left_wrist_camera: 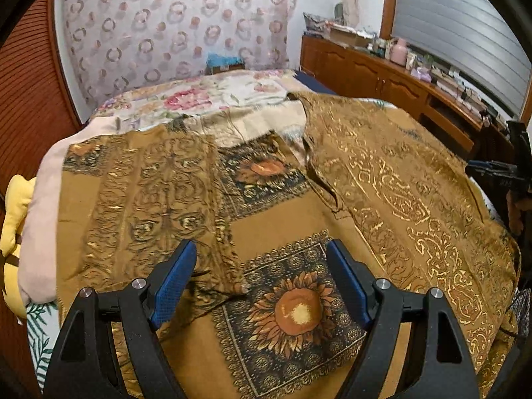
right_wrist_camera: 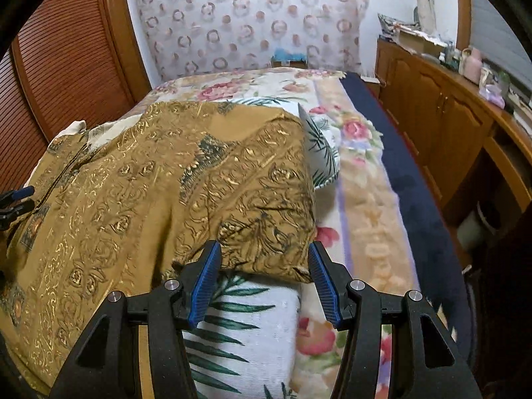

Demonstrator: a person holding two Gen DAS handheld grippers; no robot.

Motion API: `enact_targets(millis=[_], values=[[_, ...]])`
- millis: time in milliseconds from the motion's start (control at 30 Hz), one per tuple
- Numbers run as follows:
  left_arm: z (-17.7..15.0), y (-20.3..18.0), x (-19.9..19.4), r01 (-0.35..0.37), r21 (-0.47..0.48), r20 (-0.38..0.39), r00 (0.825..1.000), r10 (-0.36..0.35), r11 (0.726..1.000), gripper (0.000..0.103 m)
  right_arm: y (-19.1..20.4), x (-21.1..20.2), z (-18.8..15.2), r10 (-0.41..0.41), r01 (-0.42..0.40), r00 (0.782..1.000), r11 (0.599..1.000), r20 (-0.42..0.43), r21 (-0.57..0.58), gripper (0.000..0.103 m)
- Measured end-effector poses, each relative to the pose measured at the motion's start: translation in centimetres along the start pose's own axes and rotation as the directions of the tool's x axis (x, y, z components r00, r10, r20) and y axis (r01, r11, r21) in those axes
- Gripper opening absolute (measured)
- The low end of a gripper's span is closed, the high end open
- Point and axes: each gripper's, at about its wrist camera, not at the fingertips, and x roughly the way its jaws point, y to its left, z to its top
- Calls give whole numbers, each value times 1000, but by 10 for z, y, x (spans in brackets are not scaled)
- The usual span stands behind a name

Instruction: Fold small clothes

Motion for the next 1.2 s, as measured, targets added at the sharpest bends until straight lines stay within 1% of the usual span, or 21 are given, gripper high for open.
enact_targets(millis=[133, 167, 300, 333, 433, 533, 567, 600, 633, 667, 700, 800, 900, 1033, 1100, 1200], values=[[-1, -5, 8, 8, 15, -33, 999, -8, 1000, 81, -8, -3, 2, 21, -21, 1000, 1000, -8, 15, 56], [-1, -7, 10, 5, 23, -38, 999, -4, 1000, 81, -10, 0, 3, 25, -25, 1000, 1000, -9, 16, 52], [-2, -10, 16, 4, 33, -62, 998, -2, 999, 81, -15, -2, 0, 38, -38, 999, 999, -4, 8, 42], [-3, -10, 18, 3, 36, -71, 997, -1, 999, 81, -18, -1, -3, 38, -38, 999, 999, -1, 6, 42], [-4, -12, 19, -11, 54, -63, 998, 15, 998, 81, -20, 1, -7, 22, -22, 1000, 1000, 1, -7, 39], [-4, -11, 19, -7, 52, -64, 998, 10, 999, 82, -18, 6, -7, 15, -15, 1000, 1000, 1, -19, 34], [-3, -11, 21, -4, 54, -66, 998, 7, 999, 85, -17, 8, -6, 5, -5, 1000, 1000, 3, -27, 28], [-4, -13, 22, 2, 59, -70, 998, 2, 998, 91, -16, 8, -6, -14, 14, 1000, 999, 7, -41, 18], [-4, -16, 24, 6, 73, -78, 997, 0, 997, 93, -15, 7, -5, -38, 39, 999, 998, 10, -58, 15], [-4, -17, 24, 4, 77, -78, 997, 2, 997, 94, -15, 8, -4, -46, 47, 999, 996, 13, -70, 10], [-4, -16, 24, 6, 76, -78, 997, 0, 997, 94, -14, 7, -3, -50, 52, 999, 995, 18, -81, 8], [-4, -15, 24, 7, 75, -78, 997, -1, 997, 94, -11, 0, 1, -51, 57, 997, 993, 57, -100, 7], [-4, -14, 24, 8, 74, -79, 997, -2, 997, 94, 0, -15, 10, -40, 54, 992, 992, 123, -115, 6], [-4, -15, 24, 8, 75, -78, 997, -2, 997, 94, 33, -31, 24, -5, 42, 982, 981, 189, -192, 6], [-4, -15, 24, 8, 74, -79, 997, -2, 997, 94, 52, -31, 28, 33, 11, 982, 973, 187, -229, 6], [-4, -15, 24, 7, 75, -78, 997, -2, 997, 94, 75, -22, 23, 81, -38, 986, 961, 148, -272, 6]])
